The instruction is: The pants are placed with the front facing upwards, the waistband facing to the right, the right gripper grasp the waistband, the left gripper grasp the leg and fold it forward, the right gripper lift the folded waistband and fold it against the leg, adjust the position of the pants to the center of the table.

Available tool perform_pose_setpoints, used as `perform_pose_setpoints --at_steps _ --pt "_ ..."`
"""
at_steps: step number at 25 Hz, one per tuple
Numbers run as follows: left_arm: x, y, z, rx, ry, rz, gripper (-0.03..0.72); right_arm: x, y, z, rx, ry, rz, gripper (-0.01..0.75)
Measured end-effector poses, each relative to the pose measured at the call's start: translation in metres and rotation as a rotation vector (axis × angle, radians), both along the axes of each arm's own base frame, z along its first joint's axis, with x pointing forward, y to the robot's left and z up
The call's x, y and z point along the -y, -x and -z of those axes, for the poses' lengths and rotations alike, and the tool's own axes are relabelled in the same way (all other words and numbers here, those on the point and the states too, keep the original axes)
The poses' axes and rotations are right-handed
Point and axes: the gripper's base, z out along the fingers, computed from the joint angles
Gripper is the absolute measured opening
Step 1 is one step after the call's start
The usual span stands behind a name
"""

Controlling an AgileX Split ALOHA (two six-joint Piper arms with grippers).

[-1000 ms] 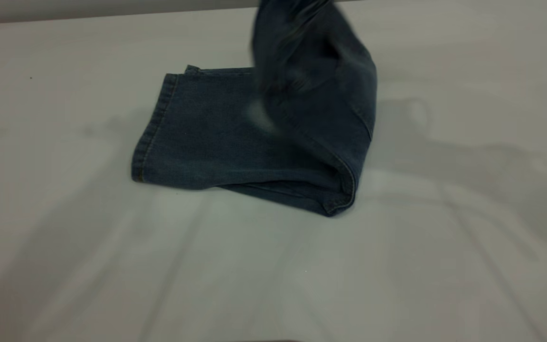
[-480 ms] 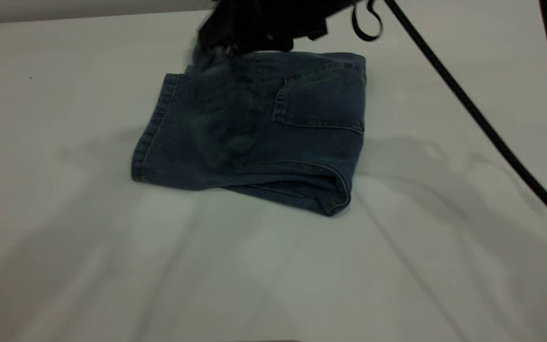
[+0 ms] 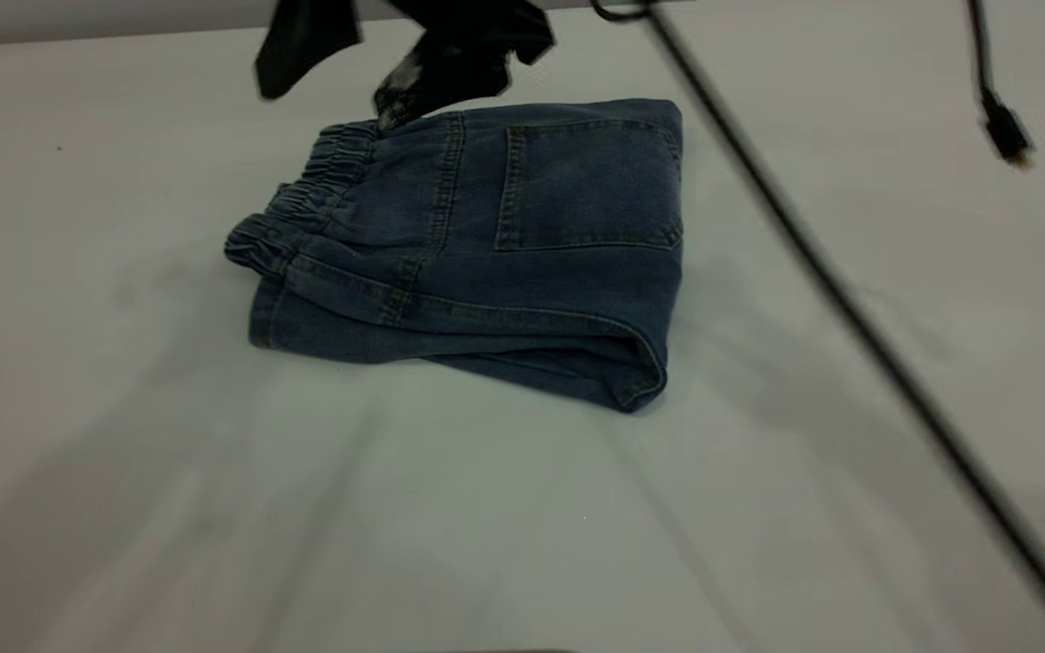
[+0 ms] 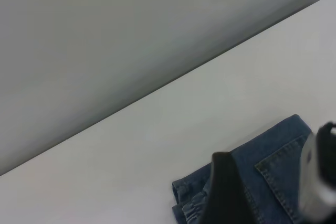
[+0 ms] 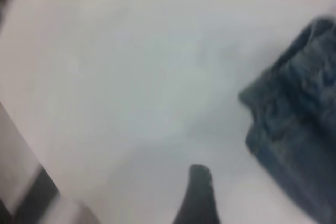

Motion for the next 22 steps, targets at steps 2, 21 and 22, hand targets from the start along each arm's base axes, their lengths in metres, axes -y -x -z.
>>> perform_pose_setpoints --at_steps 2,21,22 --pt "0.000 0.000 0.000 0.000 0.000 0.000 0.461 -0.010 0.004 -0.010 -0.020 0.091 0.018 0.482" --pt "0.000 0.001 0.002 -0.021 -0.008 0.004 0.461 -0.043 -0.023 0.074 -0.446 0.304 0.577 0.423" --pt "0.000 0.001 0.002 -0.026 -0.009 0.004 0.461 -0.043 -0.023 0.079 -0.457 0.307 0.588 0.423"
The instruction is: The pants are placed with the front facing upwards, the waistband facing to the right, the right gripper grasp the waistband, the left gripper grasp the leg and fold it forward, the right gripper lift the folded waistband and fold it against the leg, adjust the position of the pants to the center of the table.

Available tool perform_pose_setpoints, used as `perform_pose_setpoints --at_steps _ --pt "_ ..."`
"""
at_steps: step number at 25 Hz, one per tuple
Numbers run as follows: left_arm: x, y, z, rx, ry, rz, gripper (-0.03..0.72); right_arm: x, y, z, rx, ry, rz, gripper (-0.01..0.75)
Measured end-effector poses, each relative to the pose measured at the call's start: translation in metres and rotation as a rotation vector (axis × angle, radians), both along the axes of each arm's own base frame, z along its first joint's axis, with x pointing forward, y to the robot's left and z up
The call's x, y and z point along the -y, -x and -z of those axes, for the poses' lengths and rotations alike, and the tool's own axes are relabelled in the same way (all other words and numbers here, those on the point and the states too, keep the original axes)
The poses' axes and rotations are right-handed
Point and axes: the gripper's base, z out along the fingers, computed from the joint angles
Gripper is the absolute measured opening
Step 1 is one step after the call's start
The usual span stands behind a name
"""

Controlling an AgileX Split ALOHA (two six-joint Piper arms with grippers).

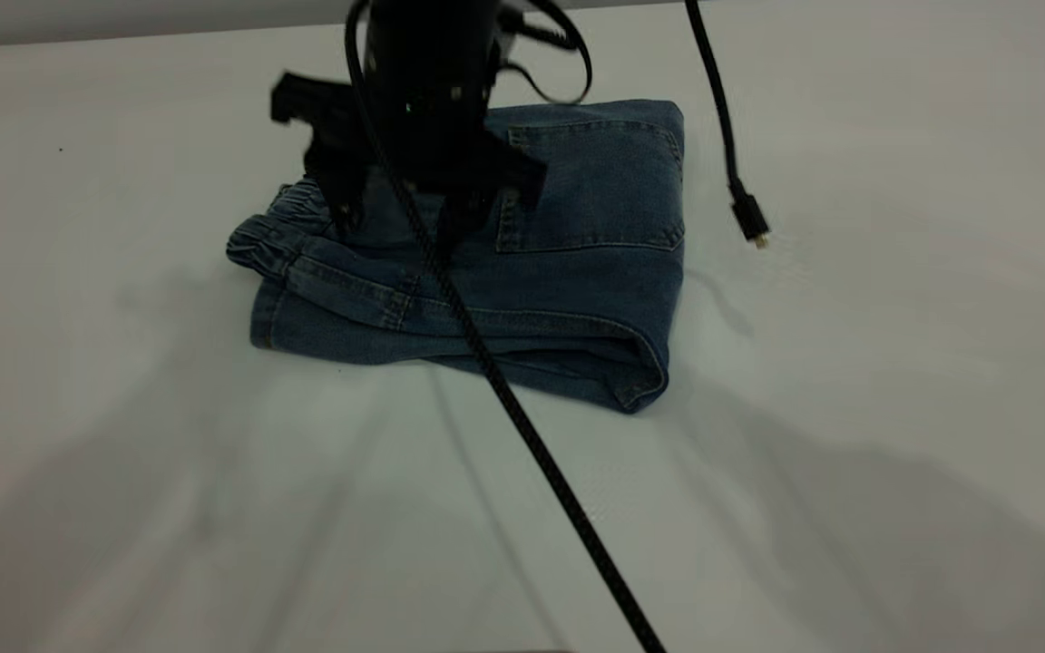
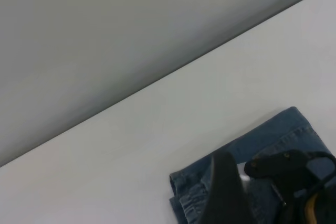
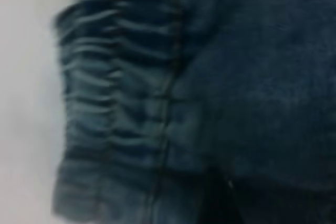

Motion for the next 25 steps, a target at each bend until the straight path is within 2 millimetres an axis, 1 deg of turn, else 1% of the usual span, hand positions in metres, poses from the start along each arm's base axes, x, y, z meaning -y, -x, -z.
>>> perform_pose_setpoints --at_steps 4,7,9,16,21,25 --pt "0.000 0.001 0.001 -0.015 -0.006 0.002 0.461 0.000 0.001 0.016 -0.041 0.007 0.048 0.422" --pt "0.000 0.001 0.001 -0.015 -0.006 0.002 0.461 0.000 0.002 0.018 -0.057 0.009 0.040 0.421" --pt "0.000 0.001 0.001 -0.015 -0.006 0.002 0.461 0.000 0.003 0.018 -0.052 0.022 -0.012 0.421" --pt "0.000 0.001 0.001 -0.016 -0.006 0.002 0.461 0.001 0.017 0.020 -0.054 0.144 -0.266 0.421" --pt "0.000 0.001 0.001 -0.016 -0.006 0.002 0.461 0.005 0.024 0.021 -0.076 0.205 -0.402 0.421" --pt "0.000 0.001 0.001 -0.016 -0.006 0.002 0.461 0.008 0.028 0.014 -0.104 0.229 -0.478 0.421"
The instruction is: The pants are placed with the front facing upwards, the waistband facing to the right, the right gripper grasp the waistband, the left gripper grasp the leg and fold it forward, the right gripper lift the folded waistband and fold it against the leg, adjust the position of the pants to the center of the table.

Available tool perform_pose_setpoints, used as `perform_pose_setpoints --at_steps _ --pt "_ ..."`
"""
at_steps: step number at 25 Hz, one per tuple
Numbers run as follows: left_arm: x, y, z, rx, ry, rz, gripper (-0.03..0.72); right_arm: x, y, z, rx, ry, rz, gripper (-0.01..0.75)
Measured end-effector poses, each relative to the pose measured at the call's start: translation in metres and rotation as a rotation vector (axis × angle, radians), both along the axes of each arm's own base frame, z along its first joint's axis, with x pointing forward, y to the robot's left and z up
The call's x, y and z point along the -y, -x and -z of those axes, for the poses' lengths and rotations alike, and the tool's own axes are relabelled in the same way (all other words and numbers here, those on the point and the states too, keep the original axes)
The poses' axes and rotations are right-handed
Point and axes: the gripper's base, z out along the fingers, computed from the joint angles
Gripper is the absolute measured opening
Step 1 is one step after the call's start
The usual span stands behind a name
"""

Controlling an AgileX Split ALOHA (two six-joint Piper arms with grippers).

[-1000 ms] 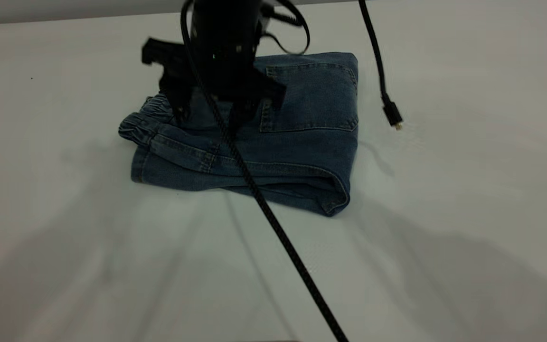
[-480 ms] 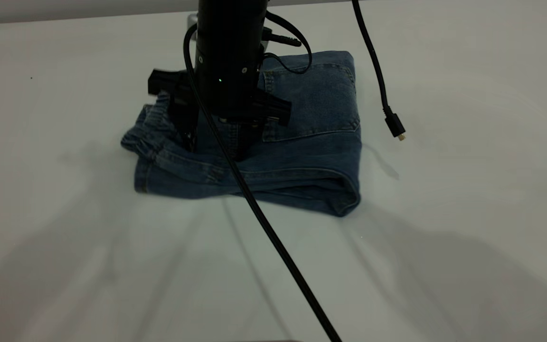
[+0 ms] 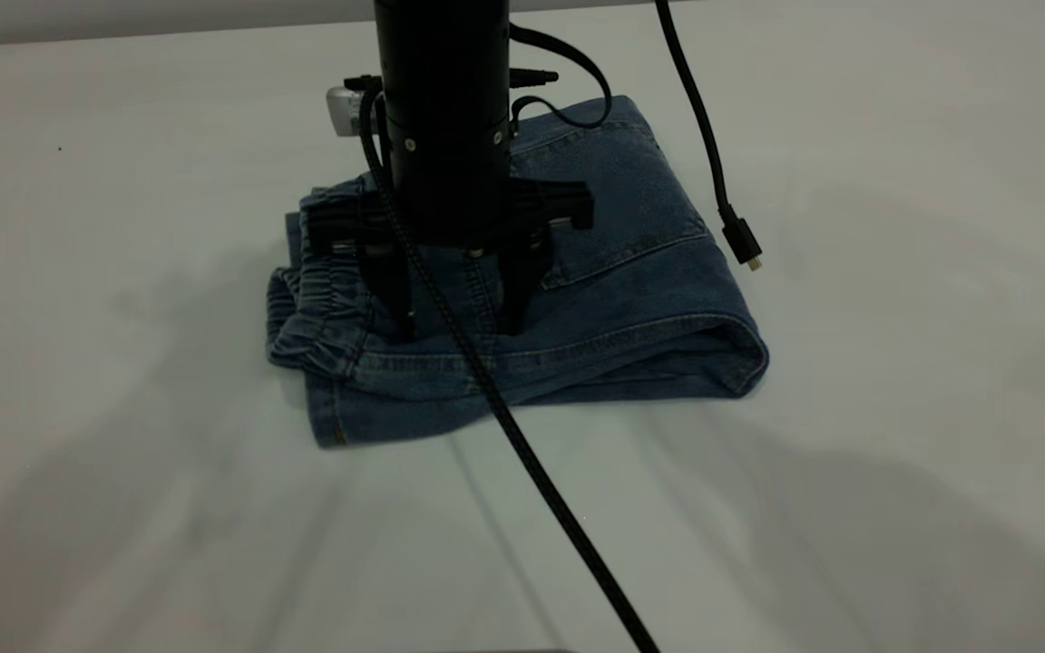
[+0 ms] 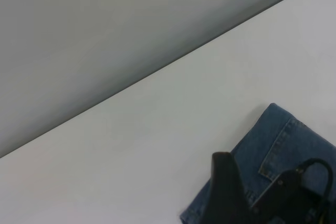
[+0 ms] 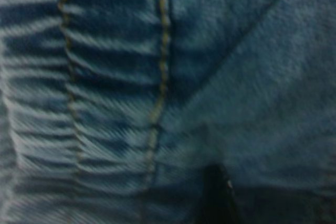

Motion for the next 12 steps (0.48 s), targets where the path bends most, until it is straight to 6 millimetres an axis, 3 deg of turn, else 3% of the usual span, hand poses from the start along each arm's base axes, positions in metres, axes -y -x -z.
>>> perform_pose_setpoints --at_steps 5,8,12 --pt "-0.001 0.002 -0.003 0.009 0.004 0.000 0.461 0.004 0.001 -0.032 0.037 0.006 -0.141 0.421" --pt "-0.005 0.012 -0.014 0.044 0.016 0.000 0.461 0.006 0.001 -0.074 0.112 -0.040 -0.190 0.421" --pt "-0.016 0.040 -0.040 0.115 0.044 0.002 0.461 0.011 0.008 -0.141 0.224 -0.117 -0.246 0.421"
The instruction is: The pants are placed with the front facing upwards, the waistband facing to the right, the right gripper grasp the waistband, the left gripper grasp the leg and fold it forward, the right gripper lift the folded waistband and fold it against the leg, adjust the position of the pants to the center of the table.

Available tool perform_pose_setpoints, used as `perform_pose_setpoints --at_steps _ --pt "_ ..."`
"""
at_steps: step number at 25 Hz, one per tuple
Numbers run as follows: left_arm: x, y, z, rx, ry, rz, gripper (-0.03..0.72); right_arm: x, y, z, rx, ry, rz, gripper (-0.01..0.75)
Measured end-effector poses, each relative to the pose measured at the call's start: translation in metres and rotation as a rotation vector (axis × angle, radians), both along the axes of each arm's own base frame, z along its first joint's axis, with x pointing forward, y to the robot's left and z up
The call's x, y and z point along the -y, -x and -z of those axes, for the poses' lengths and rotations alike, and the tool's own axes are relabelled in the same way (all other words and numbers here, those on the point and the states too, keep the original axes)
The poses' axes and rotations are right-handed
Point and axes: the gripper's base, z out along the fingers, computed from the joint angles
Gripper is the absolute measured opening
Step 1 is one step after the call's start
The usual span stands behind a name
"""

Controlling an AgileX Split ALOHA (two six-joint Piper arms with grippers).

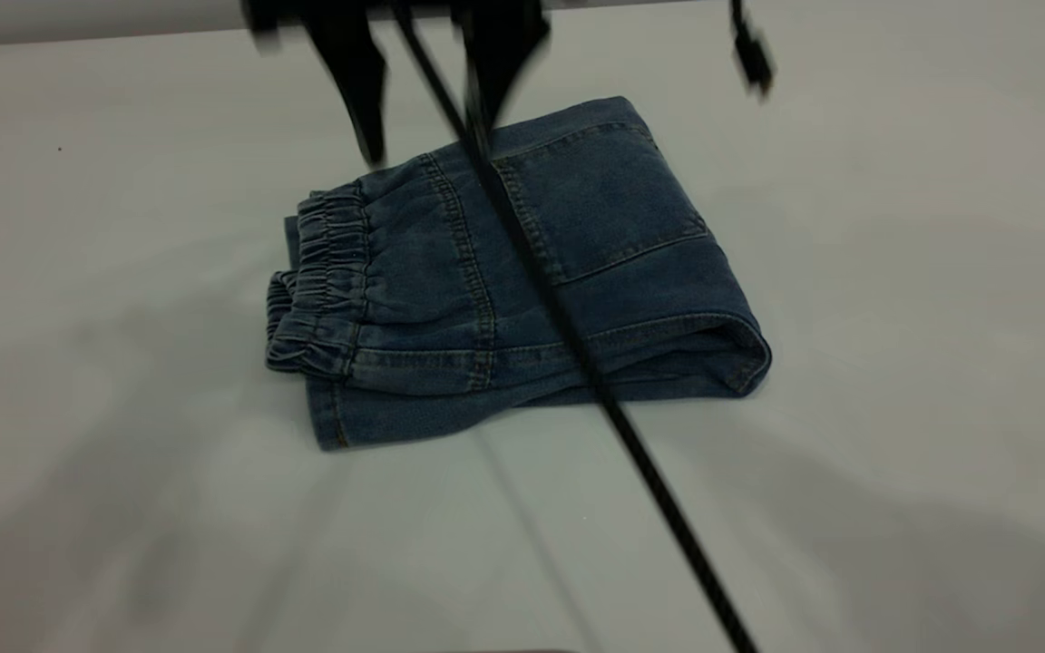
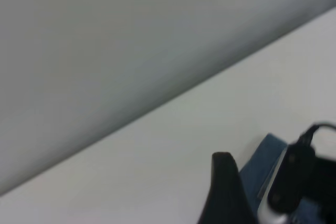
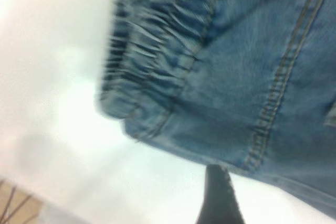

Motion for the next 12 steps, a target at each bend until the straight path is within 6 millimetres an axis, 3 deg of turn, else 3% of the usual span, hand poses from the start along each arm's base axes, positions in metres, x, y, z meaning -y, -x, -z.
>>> perform_pose_setpoints --at_steps 6,9,12 --pt "-0.023 0.060 -0.031 0.036 0.009 0.016 0.461 0.032 0.035 -0.135 0.234 -0.172 -0.081 0.421" --pt "-0.033 0.088 -0.036 0.007 -0.008 0.026 0.461 0.063 0.069 -0.206 0.371 -0.266 -0.109 0.421" --pt "-0.042 0.112 -0.035 -0.046 -0.040 0.037 0.461 0.097 0.106 -0.260 0.495 -0.345 -0.130 0.421"
